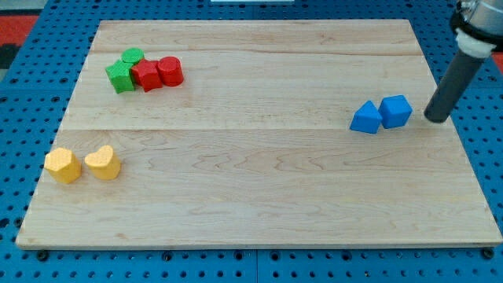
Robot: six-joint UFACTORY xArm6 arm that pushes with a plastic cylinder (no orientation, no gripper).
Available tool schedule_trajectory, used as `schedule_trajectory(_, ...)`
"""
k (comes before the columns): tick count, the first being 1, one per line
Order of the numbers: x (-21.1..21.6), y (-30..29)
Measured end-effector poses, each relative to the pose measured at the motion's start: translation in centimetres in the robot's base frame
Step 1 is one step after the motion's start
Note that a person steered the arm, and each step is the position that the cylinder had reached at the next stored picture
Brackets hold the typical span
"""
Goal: Move blue cube and blue traingle towards yellow heart
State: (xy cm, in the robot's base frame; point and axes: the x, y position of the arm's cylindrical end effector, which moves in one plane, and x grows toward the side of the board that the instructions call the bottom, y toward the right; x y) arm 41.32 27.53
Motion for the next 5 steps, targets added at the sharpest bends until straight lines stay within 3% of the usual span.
schedule_trajectory(2, 1.3, -8.2)
schedule_trajectory(5, 1.6, -11.5)
